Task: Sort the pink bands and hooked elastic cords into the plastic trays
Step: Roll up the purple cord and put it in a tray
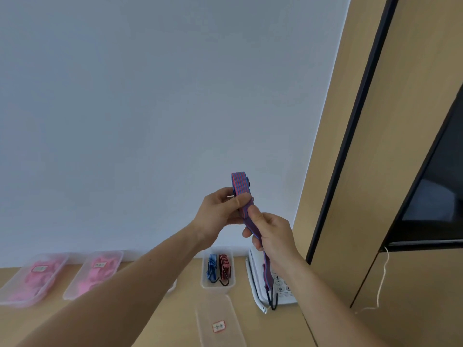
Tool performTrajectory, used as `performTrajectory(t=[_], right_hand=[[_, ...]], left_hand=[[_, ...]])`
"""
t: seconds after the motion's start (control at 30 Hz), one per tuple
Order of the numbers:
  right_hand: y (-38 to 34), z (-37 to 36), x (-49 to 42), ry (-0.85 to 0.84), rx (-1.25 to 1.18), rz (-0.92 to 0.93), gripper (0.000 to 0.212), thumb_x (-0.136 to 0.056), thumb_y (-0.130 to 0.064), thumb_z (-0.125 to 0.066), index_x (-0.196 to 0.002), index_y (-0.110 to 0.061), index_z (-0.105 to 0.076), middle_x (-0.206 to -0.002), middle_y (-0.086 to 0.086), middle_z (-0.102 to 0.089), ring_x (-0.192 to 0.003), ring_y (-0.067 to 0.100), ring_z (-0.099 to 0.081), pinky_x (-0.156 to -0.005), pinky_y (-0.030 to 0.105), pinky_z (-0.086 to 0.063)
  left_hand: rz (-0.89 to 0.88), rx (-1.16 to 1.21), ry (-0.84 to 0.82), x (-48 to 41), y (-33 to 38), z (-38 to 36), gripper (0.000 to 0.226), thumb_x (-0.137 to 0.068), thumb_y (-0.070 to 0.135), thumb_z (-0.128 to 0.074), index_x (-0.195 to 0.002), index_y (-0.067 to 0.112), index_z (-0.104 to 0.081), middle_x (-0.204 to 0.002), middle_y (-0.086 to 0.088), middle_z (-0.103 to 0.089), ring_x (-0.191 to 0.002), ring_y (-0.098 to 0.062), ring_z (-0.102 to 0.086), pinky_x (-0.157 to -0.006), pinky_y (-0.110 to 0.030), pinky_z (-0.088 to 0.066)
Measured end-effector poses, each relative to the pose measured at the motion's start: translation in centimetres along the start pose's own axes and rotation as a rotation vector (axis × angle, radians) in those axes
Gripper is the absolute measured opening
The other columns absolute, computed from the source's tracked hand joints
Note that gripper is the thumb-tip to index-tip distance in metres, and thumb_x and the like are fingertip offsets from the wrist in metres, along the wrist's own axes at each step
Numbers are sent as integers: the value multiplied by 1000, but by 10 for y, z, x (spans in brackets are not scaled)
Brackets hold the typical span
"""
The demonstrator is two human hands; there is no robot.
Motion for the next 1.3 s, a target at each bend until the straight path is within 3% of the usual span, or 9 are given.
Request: performTrajectory(t=[0.13, 0.33, 0.47, 0.57, 0.67, 0.77, 0.87, 1.0, 1.3], right_hand=[[0, 3, -4, 16, 63, -39, 50, -90, -49, -64, -79, -1, -69, -63, 7, -69, -42, 15, -44, -44, 24, -36], [4, 3, -7, -86, -138, -163, 44, -94, -45, -58, -88, -4, -73, -74, 12, -71, -49, 18, -52, -49, 26, -41], [3, 4, -12, -245, -210, -237, 68, -93, -66, -38, -92, -11, -79, -89, 22, -73, -57, 23, -59, -58, 31, -44], [8, 4, -12, -256, -152, -189, 72, -76, -79, -48, -90, -16, -79, -89, 23, -73, -57, 23, -59, -57, 31, -44], [15, 6, -12, -233, -162, -128, 62, -75, -69, -58, -95, -14, -78, -92, 18, -74, -62, 19, -62, -59, 30, -48], [13, 7, -15, -190, -271, -63, 53, -76, -52, -67, -107, -10, -70, -95, 13, -75, -62, 15, -62, -56, 26, -49], [9, 6, -18, -196, -278, -14, 40, -75, -46, -70, -103, -18, -73, -90, 10, -73, -69, 18, -64, -60, 26, -50], [13, 5, -17, -268, -193, 49, 16, -91, -28, -68, -105, -32, -75, -97, 7, -72, -78, 20, -65, -66, 28, -52], [18, 12, -22, -216, -46, -38, 52, -77, -32, -81, -121, -27, -54, -90, 9, -77, -70, 28, -73, -63, 25, -53]], left_hand=[[-9, -53, -52, -2, 0, 5, 24, -96, 14, -60, -119, 8, -61, -112, -17, -70, -90, -32, -69, -88, -49, -56], [-374, -606, -6, 1, -4, 8, 35, -91, 17, -67, -118, 38, -59, -105, 16, -70, -93, -3, -69, -78, -24, -55], [-725, -1136, 40, 2, -13, 13, 39, -91, 17, -66, -130, 19, -62, -122, 5, -68, -99, -18, -68, -79, -35, -57], [-842, -1228, -57, 0, -19, 15, 43, -89, 5, -66, -131, 12, -62, -133, -8, -62, -112, -25, -65, -89, -35, -56], [-554, -979, -117, -4, -19, 18, 63, -88, -6, -55, -142, 25, -49, -149, -1, -45, -132, -11, -48, -102, -22, -44], [-92, -406, -42, -7, -15, 19, 70, -89, -1, -55, -151, 23, -31, -148, -5, -46, -131, -16, -49, -99, -26, -46], [194, -153, -114, -9, -10, 17, 52, -86, 40, -58, -129, 12, -59, -123, -9, -69, -117, -23, -63, -95, -41, -48], [141, -174, -169, -7, -11, 11, 37, -93, 37, -59, -111, 6, -70, -111, -14, -72, -97, -21, -68, -96, -48, -46], [7, -85, -123, -7, -17, 8, 33, -87, 17, -70, -117, 12, -56, -101, -16, -74, -83, -29, -69, -80, -40, -57]])
Point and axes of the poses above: each hand's wrist, its own x-axis away from the middle knuckle, its own z-axis out of the back of the hand, y = z × x, the point moved 1 cm from there along -x, towards the middle knuckle
